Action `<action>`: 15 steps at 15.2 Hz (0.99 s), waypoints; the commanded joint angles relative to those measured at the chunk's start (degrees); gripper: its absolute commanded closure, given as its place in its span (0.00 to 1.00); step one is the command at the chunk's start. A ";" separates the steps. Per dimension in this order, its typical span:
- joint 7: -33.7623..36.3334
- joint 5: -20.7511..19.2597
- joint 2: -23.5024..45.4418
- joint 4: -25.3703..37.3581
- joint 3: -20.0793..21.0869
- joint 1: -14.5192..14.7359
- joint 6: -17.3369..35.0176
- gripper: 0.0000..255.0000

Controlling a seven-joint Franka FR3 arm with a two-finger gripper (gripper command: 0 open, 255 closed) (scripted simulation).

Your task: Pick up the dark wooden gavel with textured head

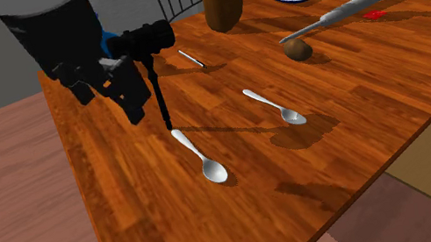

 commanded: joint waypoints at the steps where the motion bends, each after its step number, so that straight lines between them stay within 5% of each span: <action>1: 1.26 0.14 4.11 5.71 0.77 0.29 -1.11 0.00; 10: 6.26 -1.26 26.12 37.87 3.39 2.05 -9.24 0.00; 15: 5.65 -0.83 23.30 29.99 3.21 1.90 -4.19 0.00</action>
